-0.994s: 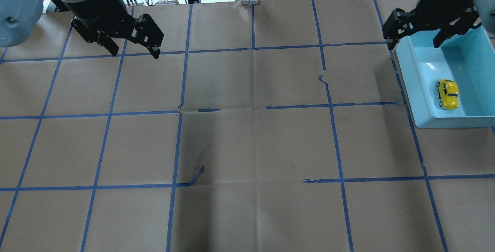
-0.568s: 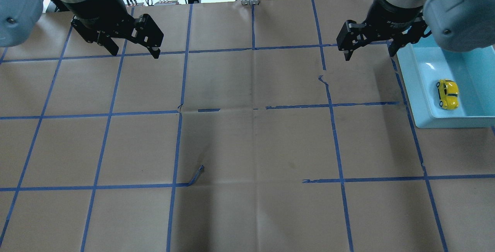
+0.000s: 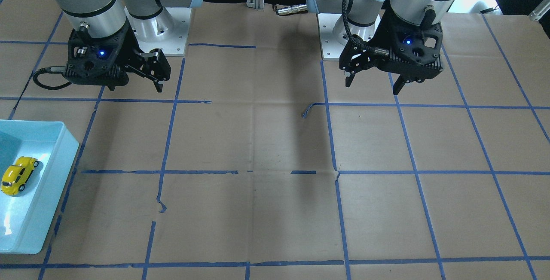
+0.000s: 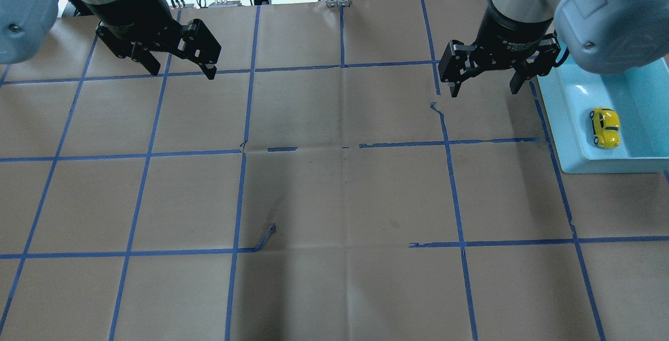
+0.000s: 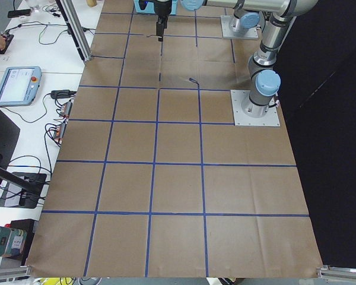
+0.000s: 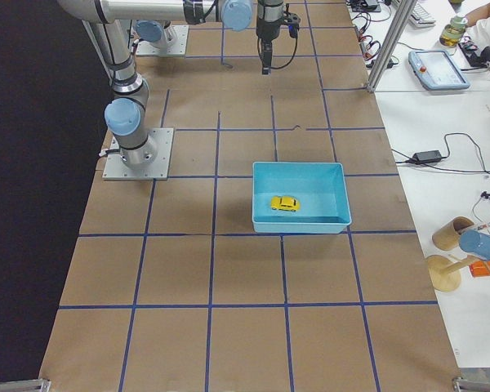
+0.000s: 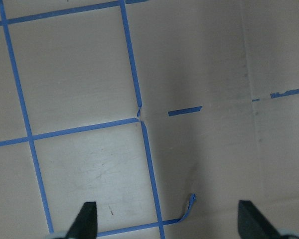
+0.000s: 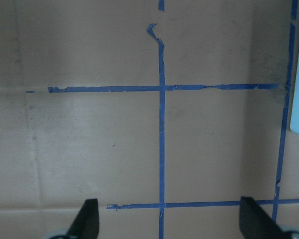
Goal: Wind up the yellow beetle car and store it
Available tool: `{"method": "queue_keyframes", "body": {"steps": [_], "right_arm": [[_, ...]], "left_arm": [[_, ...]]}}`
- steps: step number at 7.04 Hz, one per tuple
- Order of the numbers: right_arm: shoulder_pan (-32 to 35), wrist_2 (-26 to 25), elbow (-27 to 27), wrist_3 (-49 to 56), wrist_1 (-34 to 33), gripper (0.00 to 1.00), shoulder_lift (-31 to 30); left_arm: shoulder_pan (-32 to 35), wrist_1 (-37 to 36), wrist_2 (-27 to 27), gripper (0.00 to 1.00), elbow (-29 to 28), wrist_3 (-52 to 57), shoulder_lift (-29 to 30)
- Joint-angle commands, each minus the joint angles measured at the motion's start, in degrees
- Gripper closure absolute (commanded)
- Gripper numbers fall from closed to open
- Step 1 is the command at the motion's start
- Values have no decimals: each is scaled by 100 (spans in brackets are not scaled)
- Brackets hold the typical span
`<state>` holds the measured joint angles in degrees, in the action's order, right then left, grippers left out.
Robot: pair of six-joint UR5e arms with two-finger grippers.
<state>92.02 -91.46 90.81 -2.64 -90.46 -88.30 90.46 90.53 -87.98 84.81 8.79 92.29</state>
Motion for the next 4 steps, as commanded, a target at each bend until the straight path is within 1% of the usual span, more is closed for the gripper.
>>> {"method": "queue_keyframes", "body": {"steps": [1,4], "right_arm": [[-35,-3,-20,10,99,0,-29],[-35,-65,-2,-8,90,0,-11]], "left_arm": [[-2,0,0,1,0,0,0],[-2,-9,0,1,0,0,0]]}}
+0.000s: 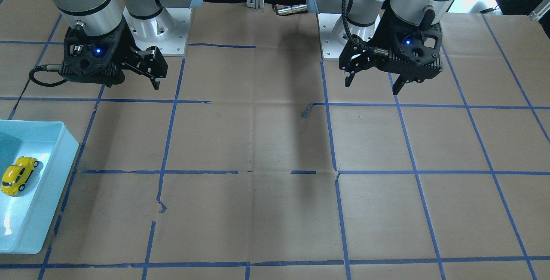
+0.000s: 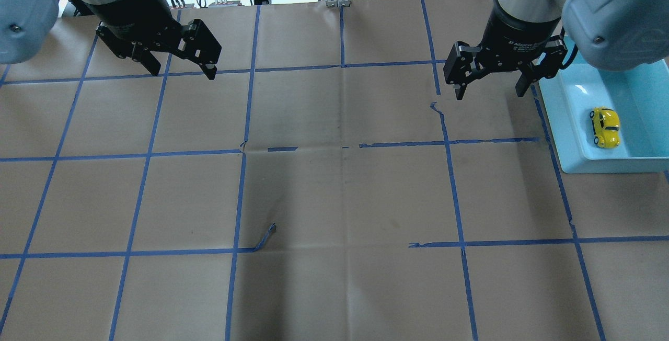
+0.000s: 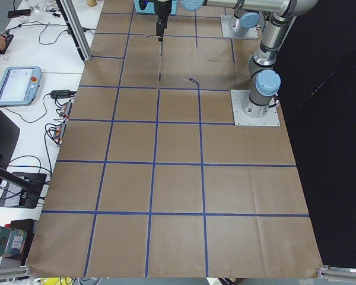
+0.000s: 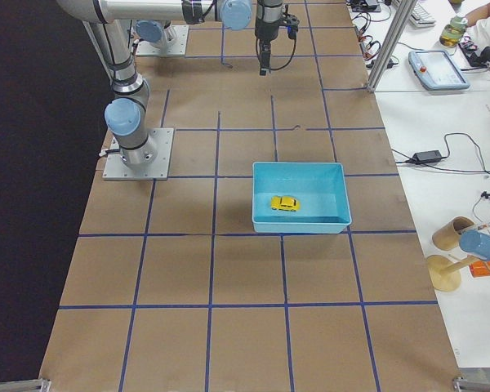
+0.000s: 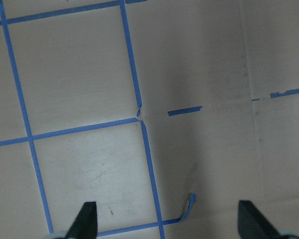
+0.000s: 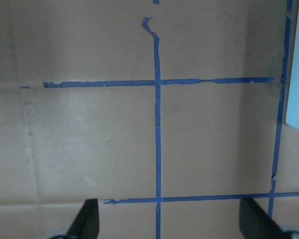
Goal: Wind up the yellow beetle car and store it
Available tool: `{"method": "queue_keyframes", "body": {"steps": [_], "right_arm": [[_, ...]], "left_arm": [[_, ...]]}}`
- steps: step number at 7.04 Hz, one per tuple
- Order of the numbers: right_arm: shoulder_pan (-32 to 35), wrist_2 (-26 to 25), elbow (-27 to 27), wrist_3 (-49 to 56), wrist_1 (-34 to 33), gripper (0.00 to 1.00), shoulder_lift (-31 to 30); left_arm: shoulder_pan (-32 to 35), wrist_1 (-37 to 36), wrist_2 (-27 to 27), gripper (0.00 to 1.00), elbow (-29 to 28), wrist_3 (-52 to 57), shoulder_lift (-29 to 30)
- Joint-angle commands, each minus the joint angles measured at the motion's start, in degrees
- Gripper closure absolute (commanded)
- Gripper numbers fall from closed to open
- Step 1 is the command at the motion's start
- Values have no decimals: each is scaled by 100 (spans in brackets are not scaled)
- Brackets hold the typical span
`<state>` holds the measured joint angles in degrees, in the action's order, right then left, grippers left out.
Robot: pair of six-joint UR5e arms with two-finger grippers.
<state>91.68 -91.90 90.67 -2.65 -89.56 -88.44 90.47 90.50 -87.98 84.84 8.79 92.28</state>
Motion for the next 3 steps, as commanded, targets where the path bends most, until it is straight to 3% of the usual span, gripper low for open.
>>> {"method": "queue_keyframes", "body": {"steps": [1,3], "right_arm": [[-1,-29,13,-16,0,0,-7],[-1,-38,30,27,-17,0,-7]], "left_arm": [[-3,-7,0,1,-3,0,0],[5,-7,9,1,-3,0,0]]}}
